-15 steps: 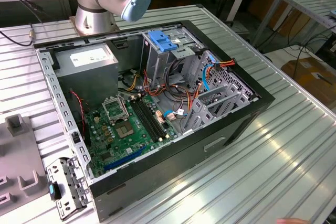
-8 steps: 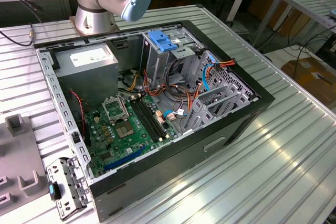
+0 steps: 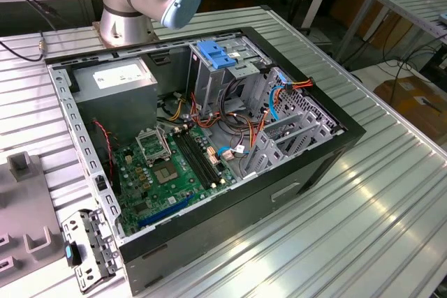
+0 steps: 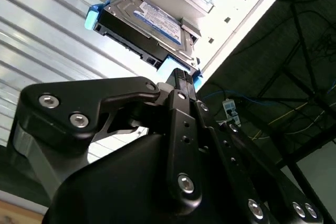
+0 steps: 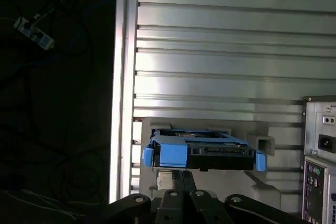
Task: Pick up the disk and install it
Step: 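Pick up the disk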
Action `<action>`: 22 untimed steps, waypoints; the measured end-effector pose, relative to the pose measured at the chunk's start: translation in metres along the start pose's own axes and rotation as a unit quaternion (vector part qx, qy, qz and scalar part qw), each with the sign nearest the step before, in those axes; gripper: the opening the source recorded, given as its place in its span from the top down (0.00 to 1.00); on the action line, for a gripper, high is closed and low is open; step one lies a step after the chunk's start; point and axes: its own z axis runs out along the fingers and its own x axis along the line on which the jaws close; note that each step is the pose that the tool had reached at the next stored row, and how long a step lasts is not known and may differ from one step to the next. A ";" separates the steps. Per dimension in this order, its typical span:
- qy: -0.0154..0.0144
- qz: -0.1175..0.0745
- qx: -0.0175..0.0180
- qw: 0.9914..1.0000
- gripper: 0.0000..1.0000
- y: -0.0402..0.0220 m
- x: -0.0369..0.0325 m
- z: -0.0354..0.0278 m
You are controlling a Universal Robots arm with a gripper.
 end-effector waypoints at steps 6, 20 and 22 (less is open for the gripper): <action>-0.001 -0.068 0.000 0.998 0.89 0.0001 -0.0007 0.0003; -0.001 -0.162 -0.002 0.987 0.89 0.0001 -0.0007 0.0005; -0.002 -0.175 -0.002 0.985 0.89 0.0001 -0.0007 0.0006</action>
